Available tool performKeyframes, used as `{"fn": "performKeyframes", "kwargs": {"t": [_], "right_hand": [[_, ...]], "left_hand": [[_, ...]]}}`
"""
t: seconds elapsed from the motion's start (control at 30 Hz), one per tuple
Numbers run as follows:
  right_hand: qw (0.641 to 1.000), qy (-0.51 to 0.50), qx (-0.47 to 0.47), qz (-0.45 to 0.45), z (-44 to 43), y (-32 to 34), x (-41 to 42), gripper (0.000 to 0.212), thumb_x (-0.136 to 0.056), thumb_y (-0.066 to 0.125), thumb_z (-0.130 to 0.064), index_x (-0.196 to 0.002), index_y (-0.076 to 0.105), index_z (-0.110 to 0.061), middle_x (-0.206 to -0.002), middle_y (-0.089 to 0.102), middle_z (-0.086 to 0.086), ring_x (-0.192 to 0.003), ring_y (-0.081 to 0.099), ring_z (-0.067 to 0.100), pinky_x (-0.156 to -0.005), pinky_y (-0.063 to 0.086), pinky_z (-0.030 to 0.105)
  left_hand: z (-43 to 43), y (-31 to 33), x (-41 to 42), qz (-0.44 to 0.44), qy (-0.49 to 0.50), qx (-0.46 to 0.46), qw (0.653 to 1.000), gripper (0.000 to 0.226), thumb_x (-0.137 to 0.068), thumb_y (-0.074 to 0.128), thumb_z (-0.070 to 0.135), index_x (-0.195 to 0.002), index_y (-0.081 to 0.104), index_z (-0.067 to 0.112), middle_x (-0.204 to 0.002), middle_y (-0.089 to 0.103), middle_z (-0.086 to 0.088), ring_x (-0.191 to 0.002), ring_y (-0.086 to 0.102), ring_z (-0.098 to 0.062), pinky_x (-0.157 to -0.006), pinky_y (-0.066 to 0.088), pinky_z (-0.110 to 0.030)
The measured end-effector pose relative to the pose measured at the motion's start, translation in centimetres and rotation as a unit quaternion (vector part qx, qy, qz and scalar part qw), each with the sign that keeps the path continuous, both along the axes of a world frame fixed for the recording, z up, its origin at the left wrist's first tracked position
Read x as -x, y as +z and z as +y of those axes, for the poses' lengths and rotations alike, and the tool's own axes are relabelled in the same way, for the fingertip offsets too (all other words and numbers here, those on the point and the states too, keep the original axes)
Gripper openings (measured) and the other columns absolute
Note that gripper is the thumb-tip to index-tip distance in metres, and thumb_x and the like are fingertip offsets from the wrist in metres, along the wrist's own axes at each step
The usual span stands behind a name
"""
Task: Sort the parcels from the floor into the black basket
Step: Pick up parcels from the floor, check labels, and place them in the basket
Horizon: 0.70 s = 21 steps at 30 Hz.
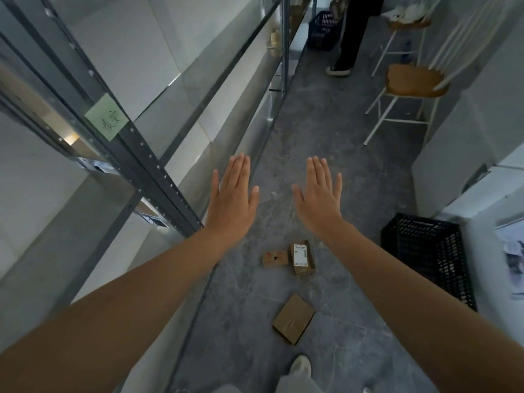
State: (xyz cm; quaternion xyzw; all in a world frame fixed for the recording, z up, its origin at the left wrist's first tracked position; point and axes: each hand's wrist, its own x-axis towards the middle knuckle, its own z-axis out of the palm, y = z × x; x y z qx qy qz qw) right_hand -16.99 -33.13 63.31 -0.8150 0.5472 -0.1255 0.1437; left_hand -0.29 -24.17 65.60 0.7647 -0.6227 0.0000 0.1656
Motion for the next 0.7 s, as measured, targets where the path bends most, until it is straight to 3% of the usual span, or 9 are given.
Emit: {"fn": "performKeyframes", "kwargs": {"t": [0.23,0.7], "right_hand": [[0.999,-0.002,-0.04,-0.002,-3.0,-3.8,2.0,0.067,-0.104,0.026,-0.041,-0.157,-0.003,-0.011,-0.166,-0.005,0.002,-0.151,-0.012,0.015,-0.121,-0.011,0.047],[0.979,-0.059,-0.177,0.079,-6.6,-16.2,1.1,0.076,-0.099,0.045,-0.025,-0.157,-0.002,-0.012,-0.165,-0.003,0.001,-0.151,-0.011,0.015,-0.121,-0.01,0.046]], "left_hand": [[-3.0,-3.7,0.8,0.017,0.008,-0.055,0.998,0.062,-0.105,0.024,0.036,-0.158,0.003,0.013,-0.166,-0.001,-0.001,-0.152,-0.006,-0.013,-0.123,0.001,-0.048],[-9.3,-16.3,-3.6,0.049,-0.041,-0.169,0.984,0.061,-0.106,0.029,0.033,-0.158,0.006,0.012,-0.166,0.001,-0.002,-0.152,-0.002,-0.016,-0.122,-0.003,-0.042]]}}
